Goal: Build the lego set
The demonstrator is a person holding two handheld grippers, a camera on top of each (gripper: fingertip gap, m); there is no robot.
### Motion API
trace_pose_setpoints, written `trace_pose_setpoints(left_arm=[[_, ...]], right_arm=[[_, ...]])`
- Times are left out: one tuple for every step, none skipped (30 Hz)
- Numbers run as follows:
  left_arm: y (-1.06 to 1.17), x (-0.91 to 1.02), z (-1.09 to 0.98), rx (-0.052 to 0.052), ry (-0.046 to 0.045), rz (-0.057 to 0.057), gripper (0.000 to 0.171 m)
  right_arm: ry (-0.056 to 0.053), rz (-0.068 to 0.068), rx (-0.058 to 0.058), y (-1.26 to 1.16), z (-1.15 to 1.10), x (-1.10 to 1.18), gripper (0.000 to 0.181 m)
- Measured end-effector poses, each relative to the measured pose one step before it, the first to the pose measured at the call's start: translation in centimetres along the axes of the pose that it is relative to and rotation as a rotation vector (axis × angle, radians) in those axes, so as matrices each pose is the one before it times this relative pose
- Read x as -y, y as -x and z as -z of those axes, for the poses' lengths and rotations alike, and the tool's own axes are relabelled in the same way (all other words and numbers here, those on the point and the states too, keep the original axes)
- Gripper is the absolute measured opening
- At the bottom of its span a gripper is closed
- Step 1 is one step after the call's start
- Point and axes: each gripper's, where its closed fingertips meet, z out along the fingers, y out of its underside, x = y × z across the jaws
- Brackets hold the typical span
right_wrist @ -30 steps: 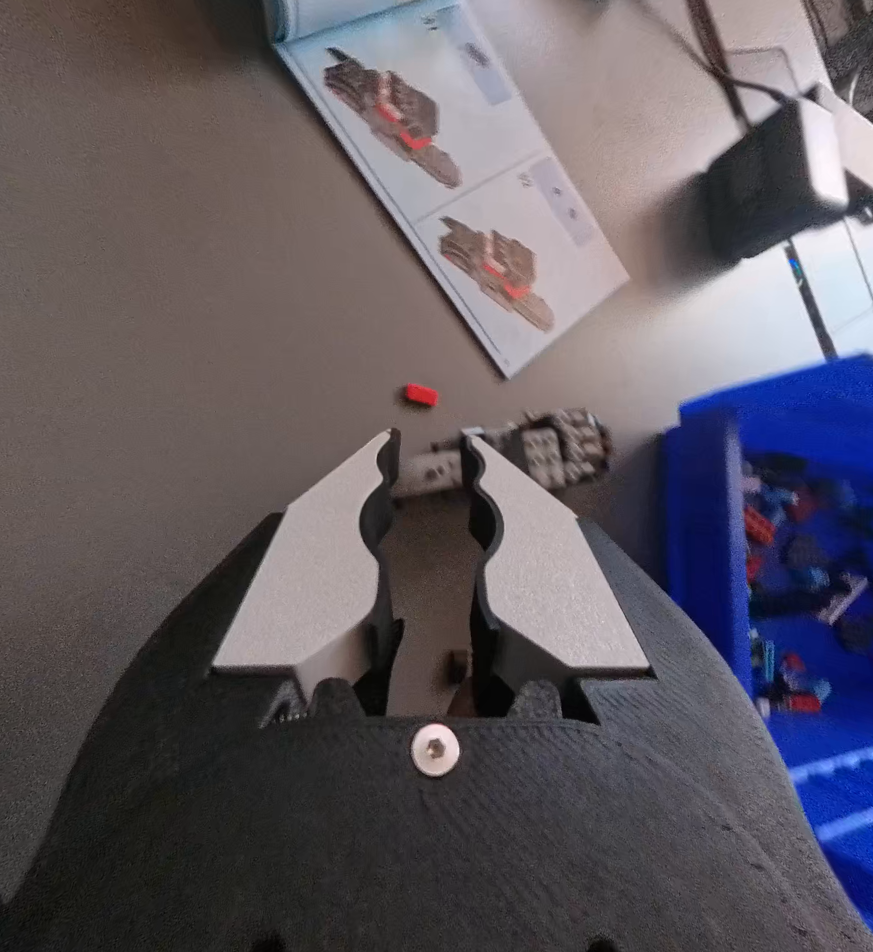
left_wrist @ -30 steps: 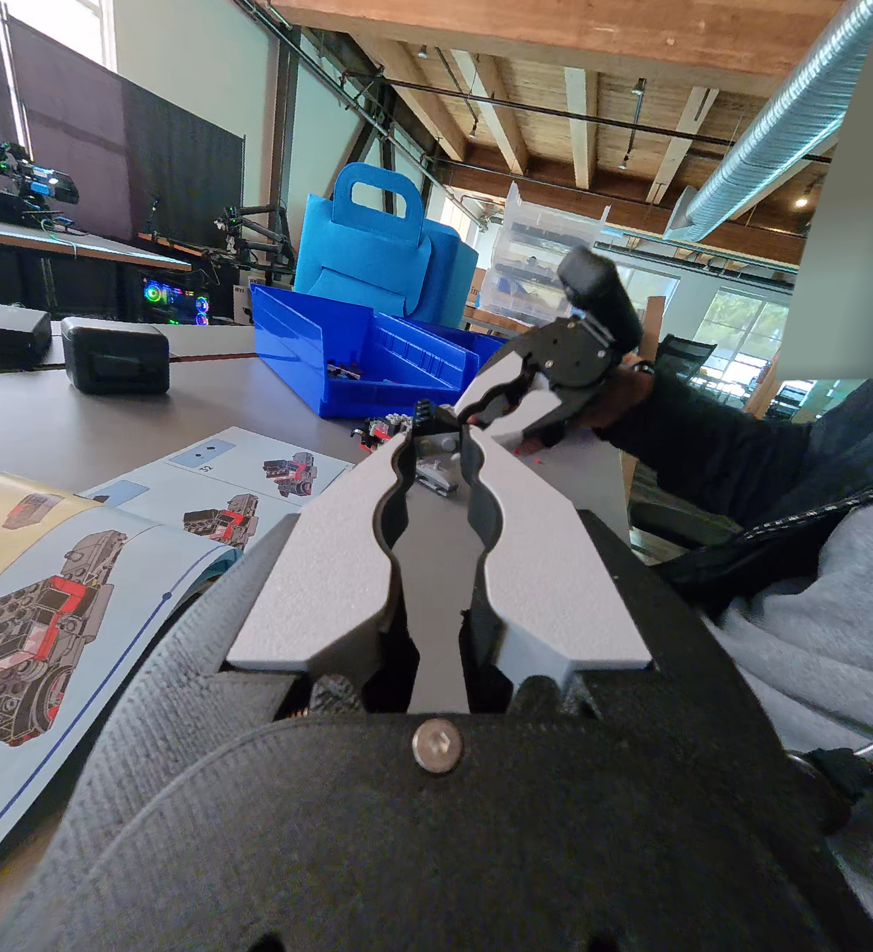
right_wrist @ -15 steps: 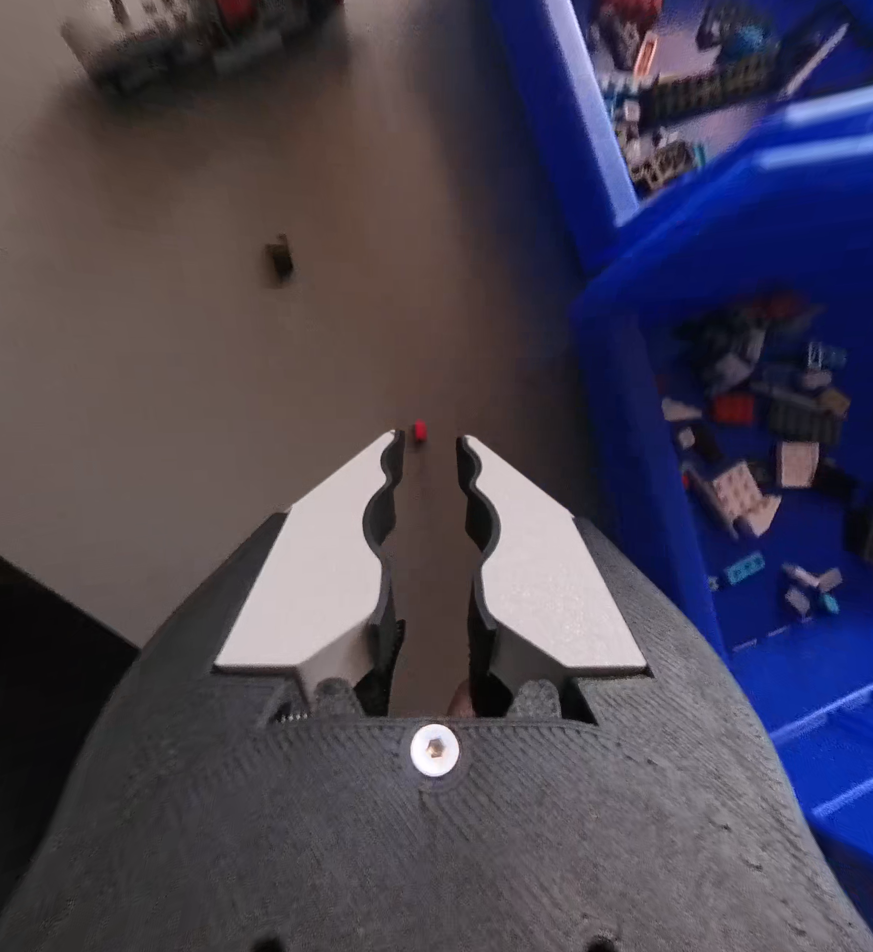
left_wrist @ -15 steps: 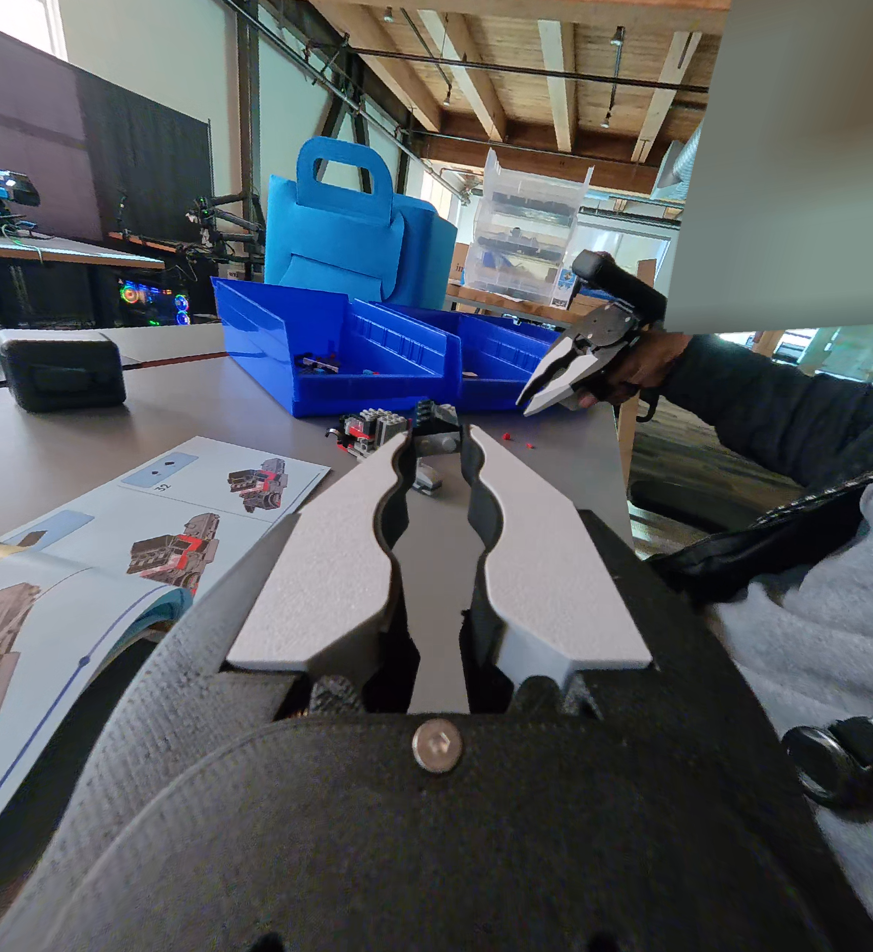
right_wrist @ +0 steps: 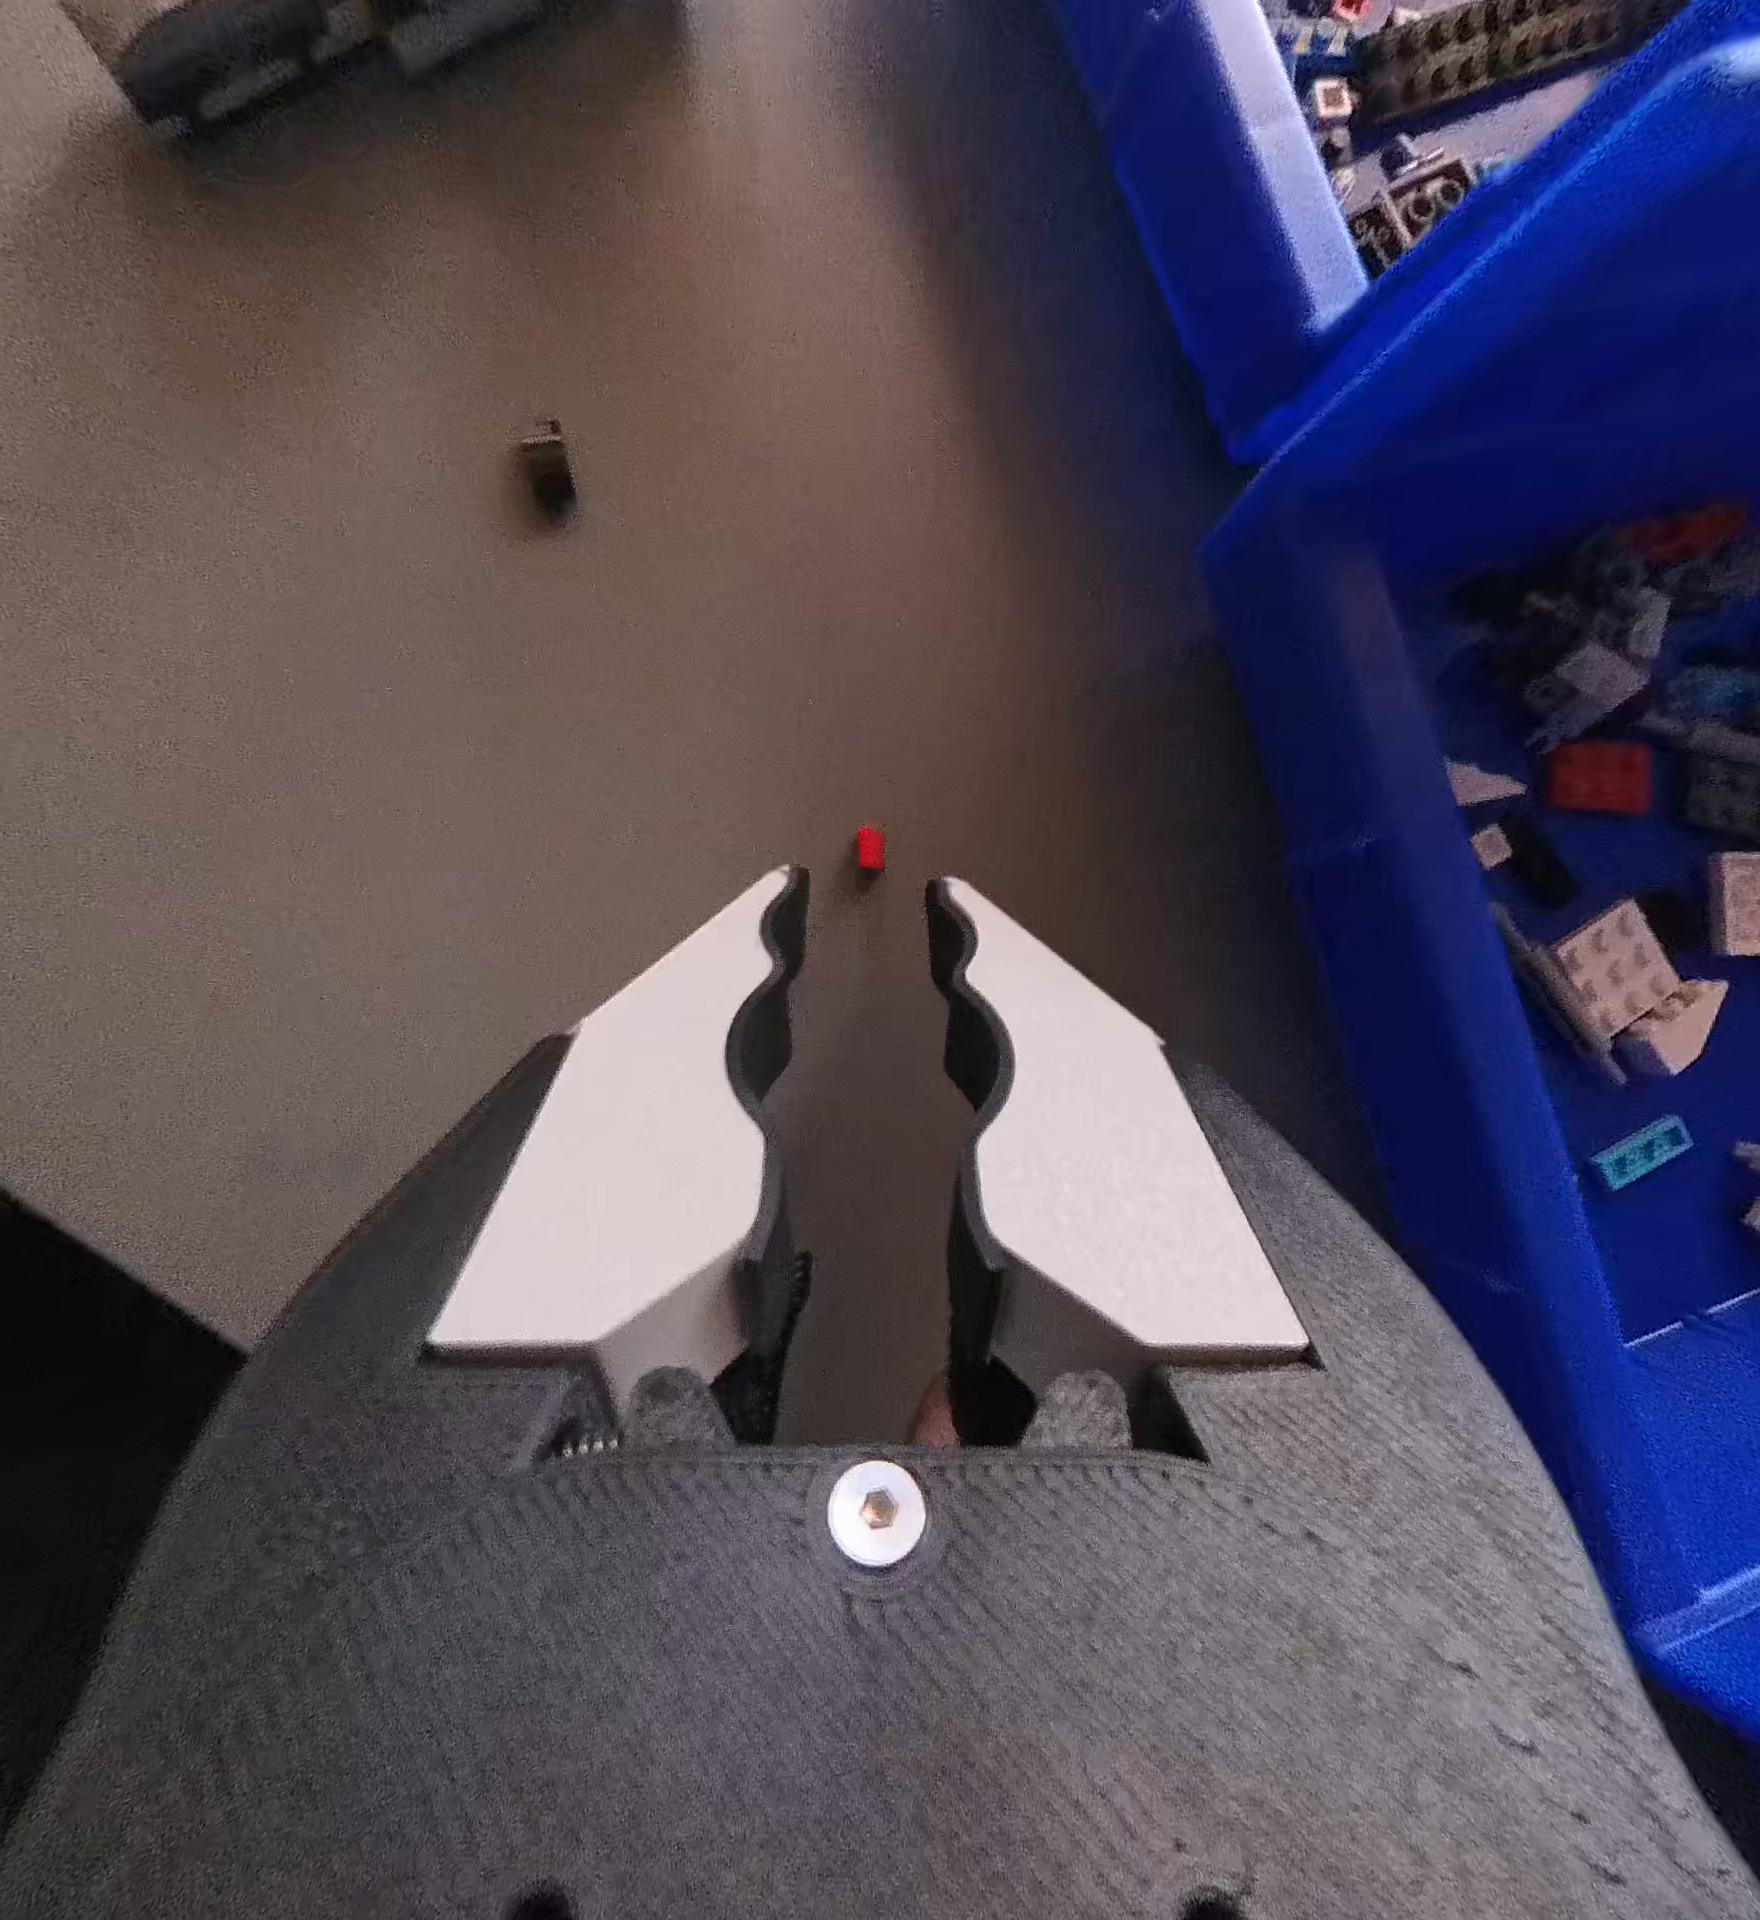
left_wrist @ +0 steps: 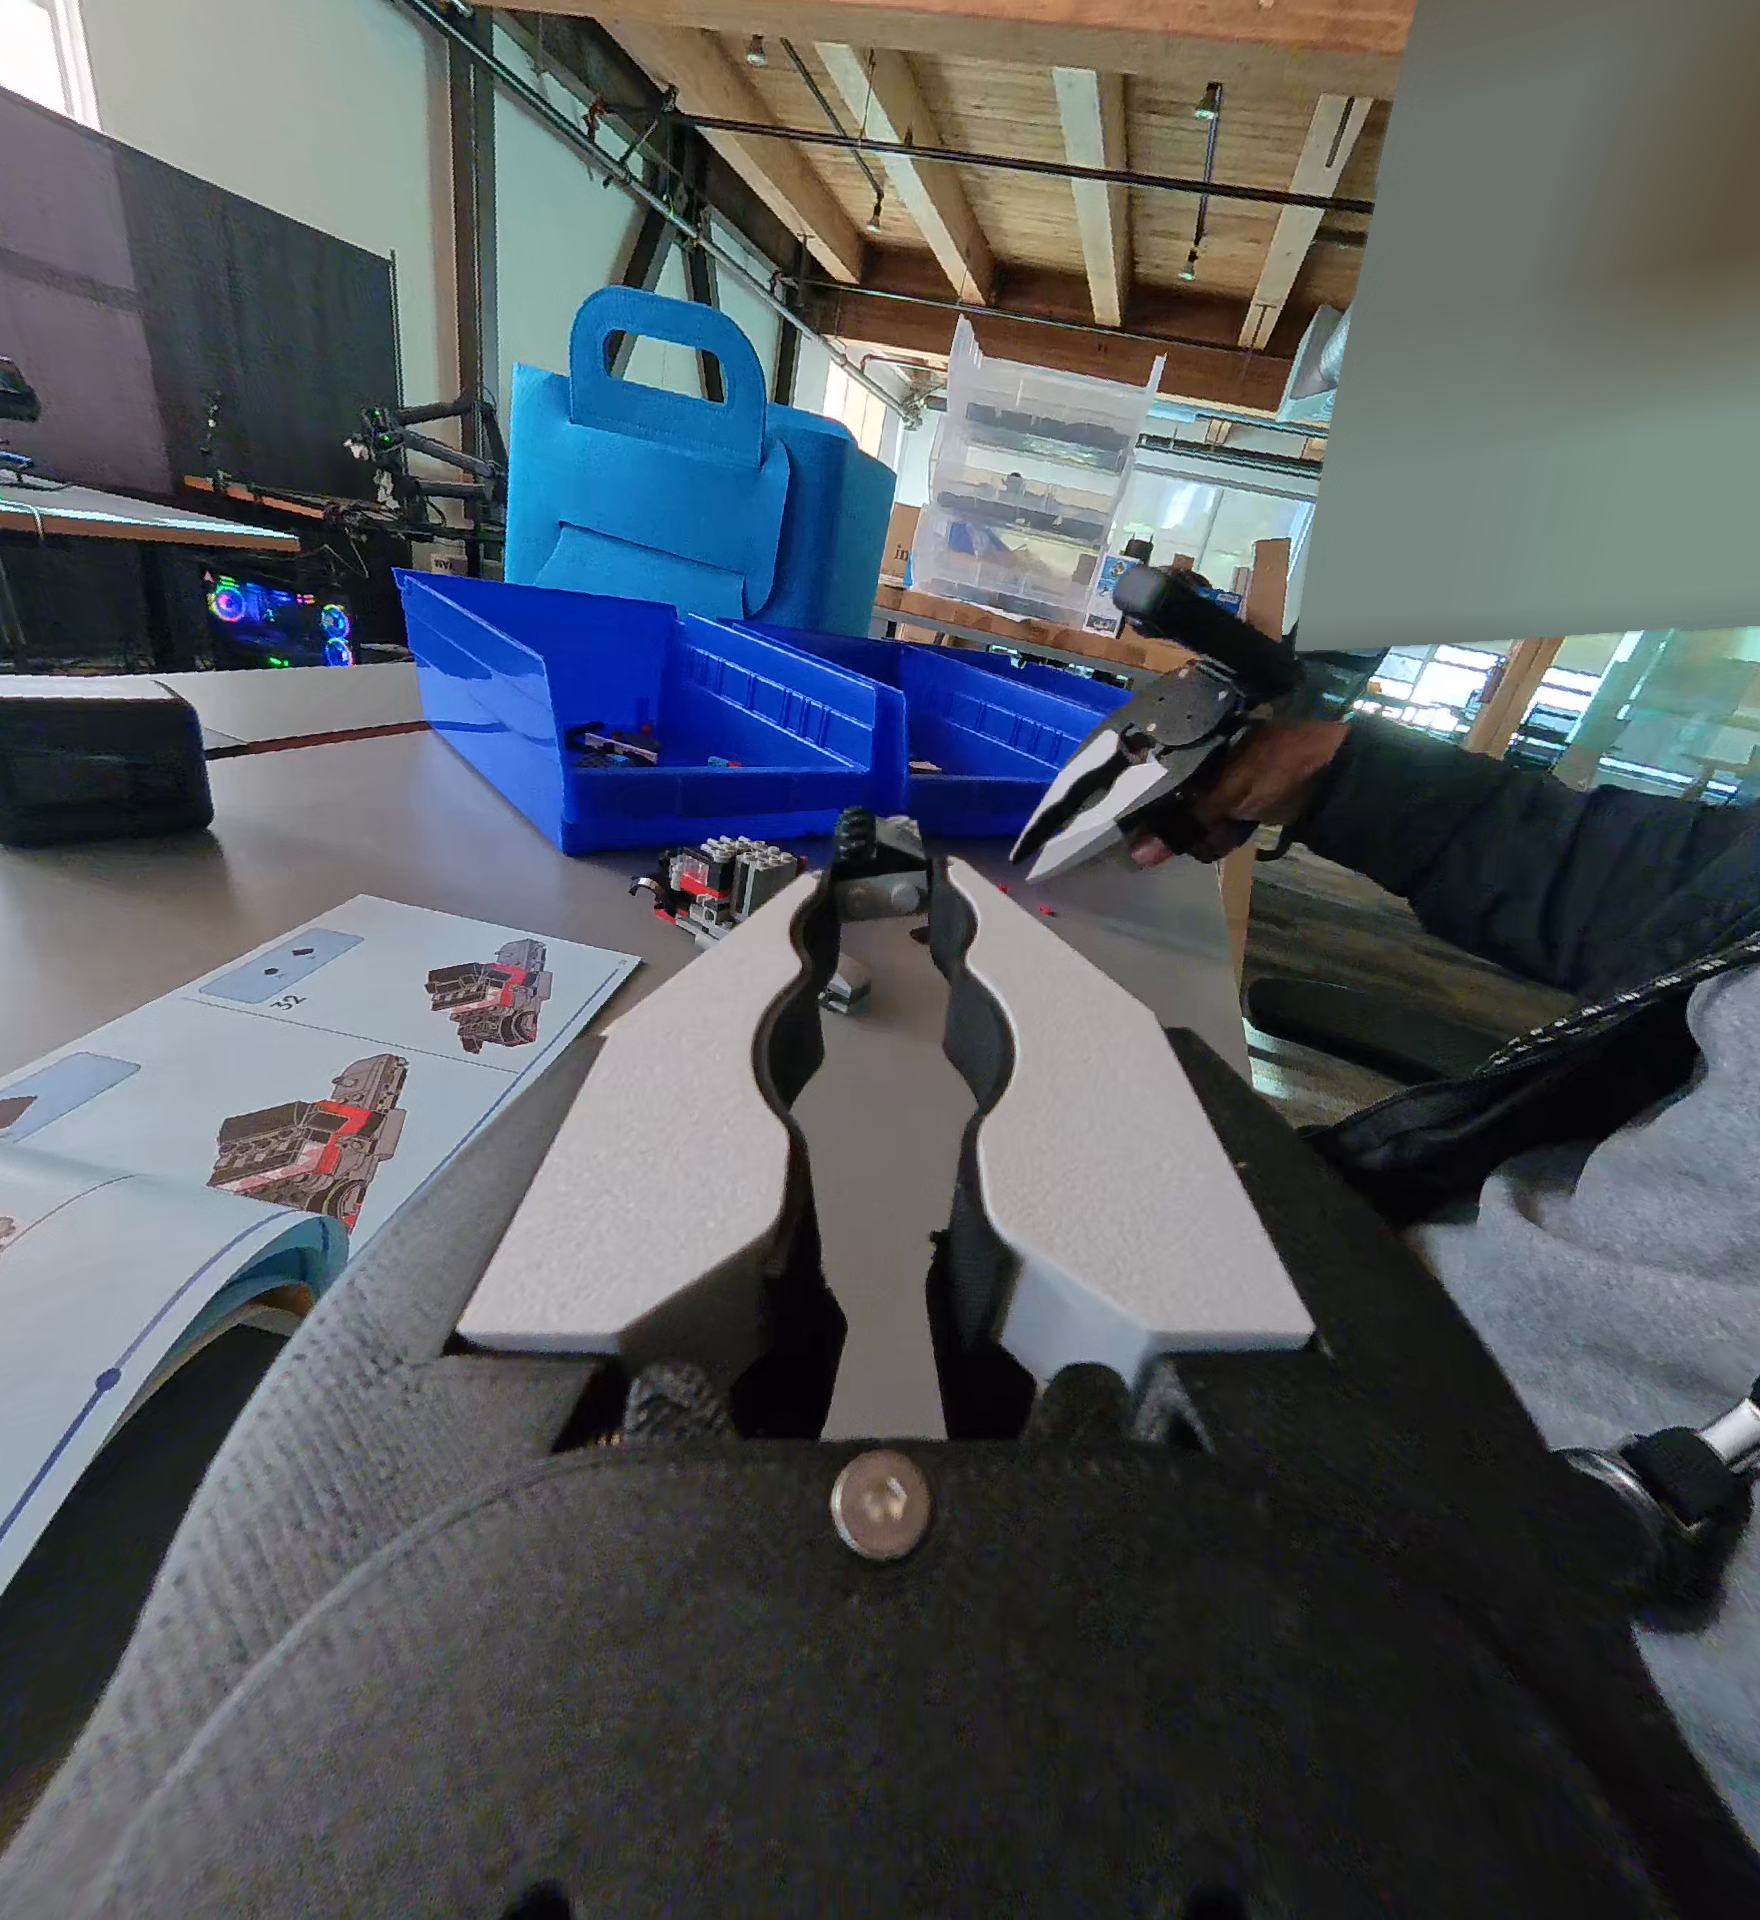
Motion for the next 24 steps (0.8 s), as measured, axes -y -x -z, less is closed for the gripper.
trace_pose_setpoints(left_arm=[[-0.028,0.029,0.023,-0.0017,-0.00182,0.0002,0.017],[-0.004,-0.005,0.018,-0.0007,-0.00003,0.0007,0.017],[0.007,0.000,0.010,0.0003,0.00014,0.0003,0.017],[-0.005,0.006,0.020,-0.0005,-0.00024,-0.0001,0.017],[0.006,0.020,0.033,-0.0001,-0.00095,0.0003,0.017],[0.014,0.033,0.032,0.0002,-0.00243,0.0008,0.017],[0.019,0.035,0.023,-0.0004,-0.00241,0.0015,0.017],[0.015,0.031,0.039,-0.0006,-0.00200,0.0009,0.017],[0.018,0.017,0.027,0.0003,-0.00131,0.0009,0.017],[0.012,0.030,0.031,-0.0014,-0.00175,0.0022,0.017],[0.009,0.024,0.026,-0.0020,-0.00199,0.0030,0.017],[0.006,0.019,0.027,-0.0014,-0.00111,0.0023,0.017],[0.045,0.011,0.032,0.0013,0.00059,-0.0004,0.017],[0.039,-0.021,0.048,0.0011,0.00257,-0.0030,0.017],[0.032,-0.031,0.055,0.0019,0.00365,-0.0038,0.017],[0.009,-0.001,0.073,0.0010,0.00163,-0.0045,0.017],[-0.031,0.015,0.088,-0.0008,0.00040,-0.0055,0.017],[-0.063,-0.012,0.103,-0.0018,0.00246,-0.0095,0.017],[-0.124,-0.051,0.137,-0.0022,0.00550,-0.0170,0.017],[-0.107,-0.069,0.177,0.0007,0.00794,-0.0233,0.017],[-0.116,-0.096,0.214,0.0010,0.00962,-0.0241,0.017],[-0.069,-0.070,0.247,0.0019,0.00750,-0.0201,0.017],[0.015,-0.003,0.268,0.0032,0.00195,-0.0115,0.017],[0.178,0.050,0.283,0.0087,-0.00136,-0.0010,0.017]], right_arm=[[0.0060,0.0116,-0.0074,-0.033,-0.296,0.157,0.023],[0.0133,0.0149,-0.0007,0.115,-0.361,0.036,0.023],[0.0157,0.0167,-0.0011,0.138,-0.390,-0.027,0.021],[0.0172,0.0178,-0.0089,0.042,-0.407,-0.072,0.019],[0.0160,0.0198,-0.0130,-0.002,-0.357,-0.055,0.014],[0.0049,0.0177,-0.0091,0.066,-0.259,0.104,0.007],[-0.0042,0.0091,0.0000,0.156,-0.121,0.262,0.006],[-0.0023,0.0096,0.0062,0.248,-0.054,0.290,0.006],[-0.0106,0.0192,0.0005,0.257,0.016,0.481,0.005],[-0.0264,0.0304,0.0026,0.447,0.144,0.887,0.005],[-0.0393,0.0367,0.0178,0.854,0.222,1.330,0.005],[-0.0524,0.0400,0.0255,1.128,0.185,1.832,0.005],[-0.0601,0.0418,0.0330,1.346,0.005,2.207,0.005],[-0.0645,0.0438,0.0400,1.499,-0.269,2.454,0.005],[-0.0689,0.0439,0.0425,1.545,-0.610,2.601,0.005],[-0.0660,0.0437,0.0455,1.528,-0.963,2.530,0.005],[-0.0601,0.0486,0.0400,1.381,-1.249,2.331,0.005],[-0.0528,0.0528,0.0309,1.130,-1.448,2.042,0.005],[-0.0434,0.0557,0.0229,0.879,-1.558,1.663,0.005],[-0.0357,0.0613,0.0147,0.667,-1.557,1.255,0.005],[-0.0189,0.0592,0.0097,0.483,-1.482,0.790,0.005],[0.0034,0.0420,0.0070,0.275,-1.357,0.336,0.005],[0.0205,0.0326,0.0024,0.095,-1.185,-0.001,0.005],[0.0300,0.0322,-0.0005,0.013,-0.948,-0.233,0.005]])
